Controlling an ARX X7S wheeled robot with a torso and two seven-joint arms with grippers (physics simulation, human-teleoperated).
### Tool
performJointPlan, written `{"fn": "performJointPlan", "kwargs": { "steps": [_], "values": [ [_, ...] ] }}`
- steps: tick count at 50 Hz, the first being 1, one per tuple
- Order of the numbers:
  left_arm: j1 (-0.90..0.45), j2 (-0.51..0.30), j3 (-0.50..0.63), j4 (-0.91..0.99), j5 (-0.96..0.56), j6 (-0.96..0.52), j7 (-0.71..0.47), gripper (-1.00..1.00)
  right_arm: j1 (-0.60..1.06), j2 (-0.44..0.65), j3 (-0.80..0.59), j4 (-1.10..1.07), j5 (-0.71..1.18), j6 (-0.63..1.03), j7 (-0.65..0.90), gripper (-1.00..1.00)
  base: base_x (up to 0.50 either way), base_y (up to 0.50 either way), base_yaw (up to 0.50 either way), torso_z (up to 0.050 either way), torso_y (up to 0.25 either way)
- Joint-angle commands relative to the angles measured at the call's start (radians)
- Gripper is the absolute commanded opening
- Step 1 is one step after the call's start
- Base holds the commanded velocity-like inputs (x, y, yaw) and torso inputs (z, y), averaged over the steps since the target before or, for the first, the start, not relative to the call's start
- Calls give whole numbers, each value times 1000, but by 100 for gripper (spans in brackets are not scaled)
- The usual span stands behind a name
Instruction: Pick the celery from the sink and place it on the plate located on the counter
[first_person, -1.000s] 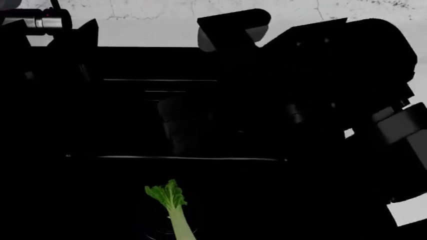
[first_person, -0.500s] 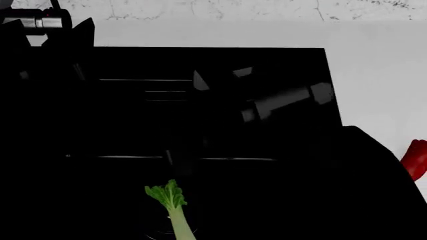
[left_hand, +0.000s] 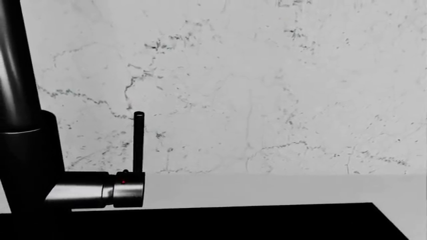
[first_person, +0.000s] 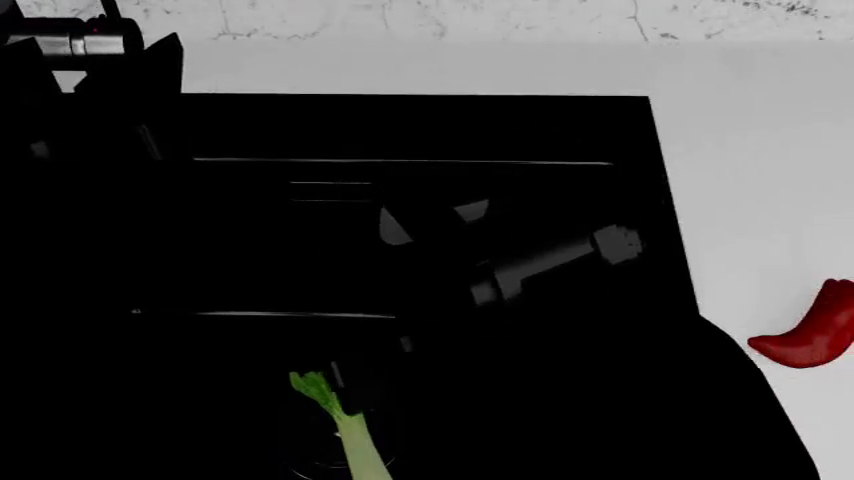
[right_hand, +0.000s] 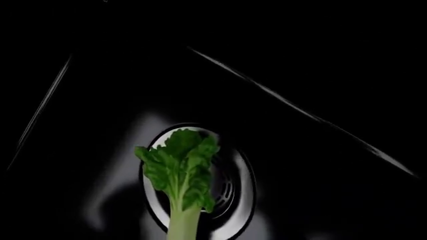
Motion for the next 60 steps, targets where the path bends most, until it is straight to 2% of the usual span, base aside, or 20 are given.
{"fn": "performJointPlan", "kwargs": {
  "steps": [1,60],
  "values": [
    [7,-10,13,-8,7,24,14,100,-40,-5,-12,3,-1,-4,-31,100,0,0,0,0,0],
    [10,-56,51,-58,-61,98,-17,100,-167,-5,-16,-45,-56,-39,-111,100,0,0,0,0,0]
  ]
}}
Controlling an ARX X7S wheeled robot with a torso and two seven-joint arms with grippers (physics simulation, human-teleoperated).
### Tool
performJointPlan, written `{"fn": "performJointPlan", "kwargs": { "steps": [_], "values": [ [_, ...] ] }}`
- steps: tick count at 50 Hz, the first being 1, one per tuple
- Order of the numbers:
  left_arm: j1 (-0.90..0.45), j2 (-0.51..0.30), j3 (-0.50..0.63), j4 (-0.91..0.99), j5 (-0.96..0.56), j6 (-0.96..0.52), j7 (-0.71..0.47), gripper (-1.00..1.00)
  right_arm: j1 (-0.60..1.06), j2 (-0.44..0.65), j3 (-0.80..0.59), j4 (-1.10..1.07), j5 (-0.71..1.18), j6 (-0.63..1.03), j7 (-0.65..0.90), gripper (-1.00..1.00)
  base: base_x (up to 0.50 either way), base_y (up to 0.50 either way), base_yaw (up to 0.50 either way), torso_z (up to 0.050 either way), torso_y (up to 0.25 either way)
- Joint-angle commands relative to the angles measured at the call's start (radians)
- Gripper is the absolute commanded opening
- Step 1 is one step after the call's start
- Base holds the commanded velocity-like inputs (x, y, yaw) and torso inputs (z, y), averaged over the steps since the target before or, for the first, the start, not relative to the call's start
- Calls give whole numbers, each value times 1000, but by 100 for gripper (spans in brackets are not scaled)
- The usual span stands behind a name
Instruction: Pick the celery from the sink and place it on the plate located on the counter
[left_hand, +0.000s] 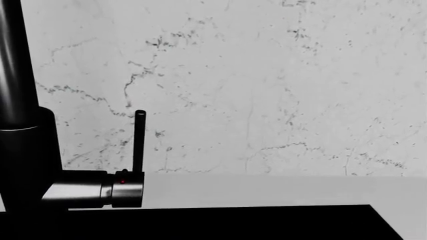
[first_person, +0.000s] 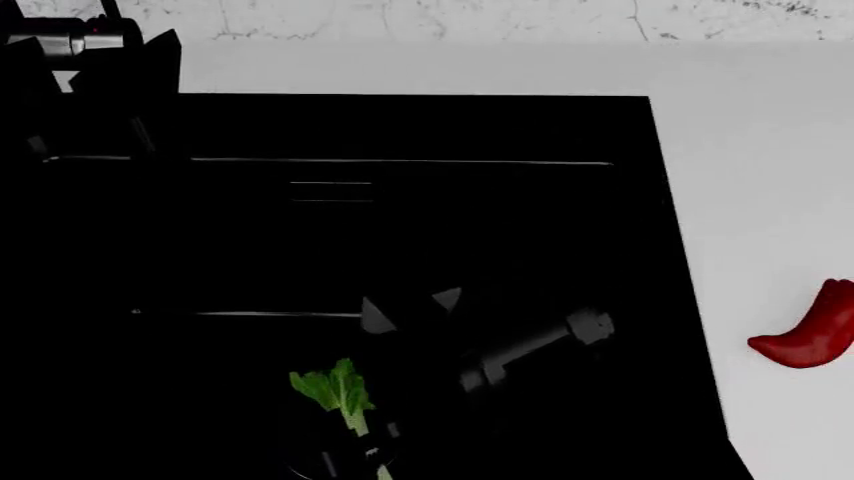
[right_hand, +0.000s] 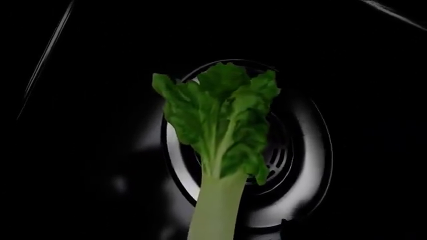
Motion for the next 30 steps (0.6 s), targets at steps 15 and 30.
{"fn": "performJointPlan", "kwargs": {
  "steps": [15,30],
  "values": [
    [1,-5,12,3,-11,10,-9,100,-49,-3,8,-13,-11,15,-20,100,0,0,0,0,0],
    [1,-13,26,-4,-23,25,-16,100,-74,-3,11,4,5,22,-33,100,0,0,0,0,0]
  ]
}}
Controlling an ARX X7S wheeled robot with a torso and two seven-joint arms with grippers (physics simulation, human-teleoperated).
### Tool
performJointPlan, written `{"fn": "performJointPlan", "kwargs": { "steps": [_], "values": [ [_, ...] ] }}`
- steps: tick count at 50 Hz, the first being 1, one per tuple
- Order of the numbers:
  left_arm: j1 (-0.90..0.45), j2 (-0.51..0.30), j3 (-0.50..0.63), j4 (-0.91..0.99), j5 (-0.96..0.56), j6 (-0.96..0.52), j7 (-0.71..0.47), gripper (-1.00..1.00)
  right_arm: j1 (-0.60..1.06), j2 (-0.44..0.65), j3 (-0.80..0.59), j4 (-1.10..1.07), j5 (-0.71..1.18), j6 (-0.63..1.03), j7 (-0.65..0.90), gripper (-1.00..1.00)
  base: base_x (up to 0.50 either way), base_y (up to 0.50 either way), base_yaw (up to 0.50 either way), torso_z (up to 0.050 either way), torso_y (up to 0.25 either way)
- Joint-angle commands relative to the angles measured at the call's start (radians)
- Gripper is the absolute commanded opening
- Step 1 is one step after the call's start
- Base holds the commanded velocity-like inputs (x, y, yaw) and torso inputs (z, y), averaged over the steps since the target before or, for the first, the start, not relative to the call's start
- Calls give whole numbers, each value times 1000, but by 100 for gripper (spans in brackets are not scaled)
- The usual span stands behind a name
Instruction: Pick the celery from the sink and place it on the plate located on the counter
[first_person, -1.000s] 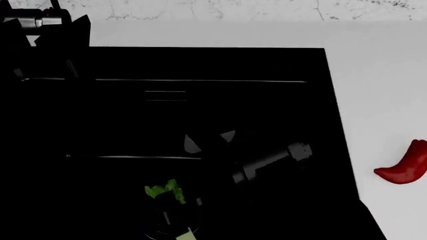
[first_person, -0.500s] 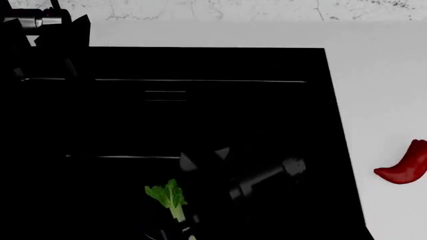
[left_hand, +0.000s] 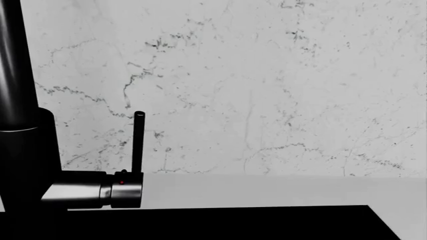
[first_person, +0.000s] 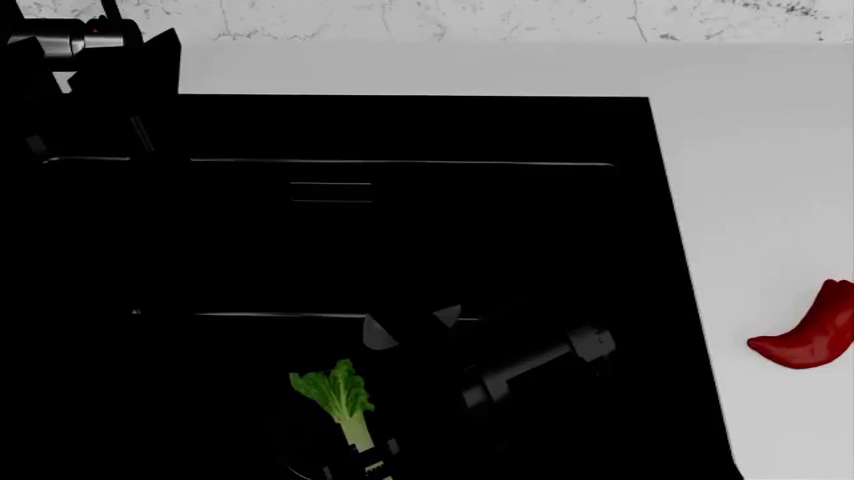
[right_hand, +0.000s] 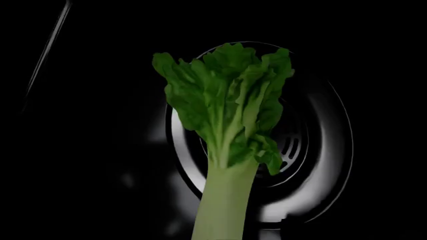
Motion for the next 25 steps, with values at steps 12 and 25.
{"fn": "performJointPlan", "kwargs": {
  "steps": [12,25],
  "values": [
    [11,-15,30,-3,16,34,23,100,-33,-7,-20,-2,35,21,-10,-100,-1,0,0,0,0],
    [7,-18,45,0,5,33,2,100,45,-7,-30,-35,82,-20,48,-100,-1,0,0,0,-1]
  ]
}}
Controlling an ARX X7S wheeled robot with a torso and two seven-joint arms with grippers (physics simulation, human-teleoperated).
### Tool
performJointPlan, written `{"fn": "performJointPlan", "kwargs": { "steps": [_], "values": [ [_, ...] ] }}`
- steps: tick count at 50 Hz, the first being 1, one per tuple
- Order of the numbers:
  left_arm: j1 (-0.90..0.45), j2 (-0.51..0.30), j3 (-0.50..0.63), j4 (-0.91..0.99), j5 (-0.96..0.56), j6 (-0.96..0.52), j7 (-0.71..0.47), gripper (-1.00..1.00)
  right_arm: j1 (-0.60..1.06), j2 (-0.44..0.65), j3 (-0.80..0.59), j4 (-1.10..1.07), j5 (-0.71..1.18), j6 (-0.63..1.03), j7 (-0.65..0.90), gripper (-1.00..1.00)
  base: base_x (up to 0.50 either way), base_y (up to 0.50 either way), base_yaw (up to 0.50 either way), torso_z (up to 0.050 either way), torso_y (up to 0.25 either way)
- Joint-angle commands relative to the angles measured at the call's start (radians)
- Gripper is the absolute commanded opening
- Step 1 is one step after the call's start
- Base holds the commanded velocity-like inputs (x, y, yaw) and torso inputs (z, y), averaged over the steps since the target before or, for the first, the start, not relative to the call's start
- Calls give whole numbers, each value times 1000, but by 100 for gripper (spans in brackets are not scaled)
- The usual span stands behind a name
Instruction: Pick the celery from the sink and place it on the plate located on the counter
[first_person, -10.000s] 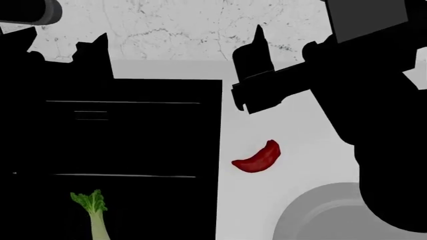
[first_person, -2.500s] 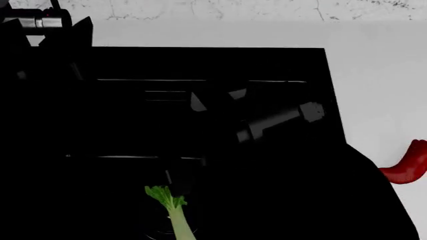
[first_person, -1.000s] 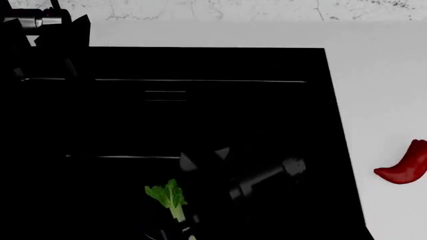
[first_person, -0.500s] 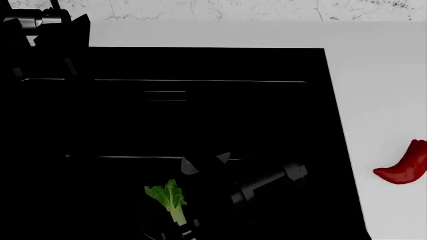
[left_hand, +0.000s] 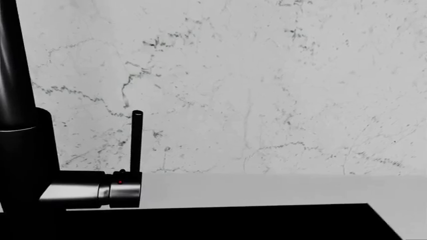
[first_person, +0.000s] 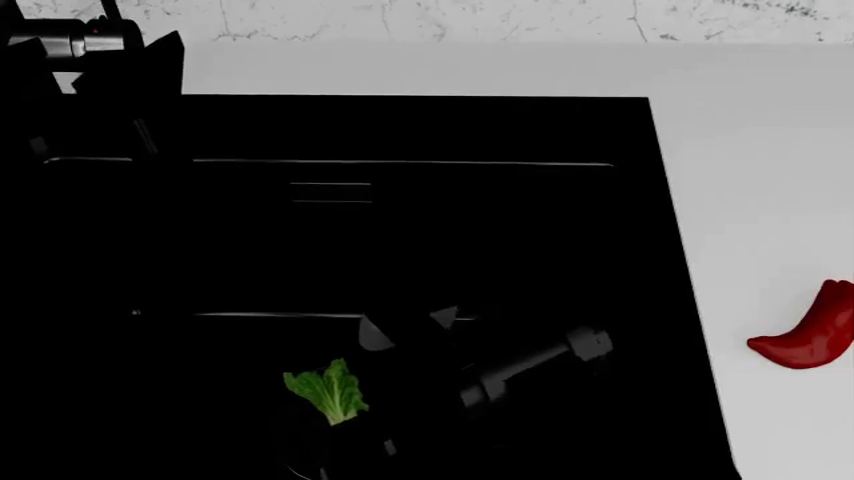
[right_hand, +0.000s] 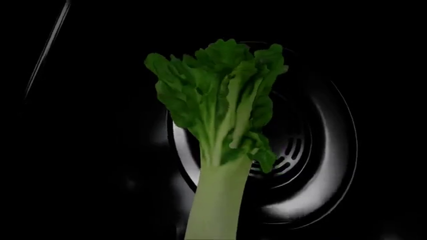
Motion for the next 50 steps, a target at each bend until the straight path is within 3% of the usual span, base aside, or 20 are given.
{"fn": "performJointPlan", "kwargs": {
  "steps": [1,18,21,27,40,50],
  "values": [
    [3,-2,21,7,22,9,12,100,49,-6,-1,-28,47,-26,34,-100,0,0,0,0,0],
    [1,-5,29,11,-1,10,-13,100,154,5,4,-91,149,-105,169,-100,0,0,0,0,0],
    [0,-5,30,12,-5,10,-19,100,156,144,63,-371,223,-74,353,-100,0,0,0,0,0],
    [3,-10,39,12,-4,20,-17,100,158,313,150,-682,333,-52,586,-100,0,0,0,0,0],
    [8,-19,63,14,0,38,-16,100,171,556,293,-1110,501,-89,927,-100,0,0,0,0,0],
    [4,-19,64,23,-22,28,-38,100,186,684,359,-1305,586,-115,1087,-100,0,0,0,0,0]
  ]
}}
